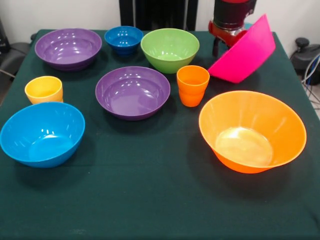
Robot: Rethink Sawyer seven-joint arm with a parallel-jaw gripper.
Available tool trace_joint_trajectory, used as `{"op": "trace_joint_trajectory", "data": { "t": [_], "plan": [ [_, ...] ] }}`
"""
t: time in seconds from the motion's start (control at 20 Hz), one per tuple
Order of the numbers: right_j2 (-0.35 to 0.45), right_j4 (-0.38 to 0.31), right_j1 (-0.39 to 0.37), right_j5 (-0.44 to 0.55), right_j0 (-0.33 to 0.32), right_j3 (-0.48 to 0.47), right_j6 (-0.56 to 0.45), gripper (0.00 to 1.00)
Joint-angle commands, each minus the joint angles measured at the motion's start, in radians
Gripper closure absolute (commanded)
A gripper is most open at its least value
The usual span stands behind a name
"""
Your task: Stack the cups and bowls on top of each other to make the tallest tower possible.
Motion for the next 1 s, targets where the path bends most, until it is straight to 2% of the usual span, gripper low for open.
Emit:
{"op": "trace_joint_trajectory", "data": {
  "t": [0.05,0.25,0.3,0.55,0.75,0.8,1.0],
  "plan": [
    [0.012,-0.012,0.074,-0.043,0.032,-0.093,0.035,0.0],
    [0.026,-0.012,0.067,-0.034,0.02,-0.084,0.036,0.0],
    [0.029,-0.013,0.066,-0.032,0.016,-0.081,0.035,1.0],
    [0.07,0.004,0.054,-0.013,-0.018,-0.061,0.054,1.0],
    [0.079,0.005,0.046,0.0,-0.022,-0.06,0.049,1.0],
    [0.08,0.014,-0.018,0.019,-0.002,-0.016,0.065,1.0],
    [0.094,0.022,-0.085,0.091,-0.008,0.012,0.053,1.0]
  ]
}}
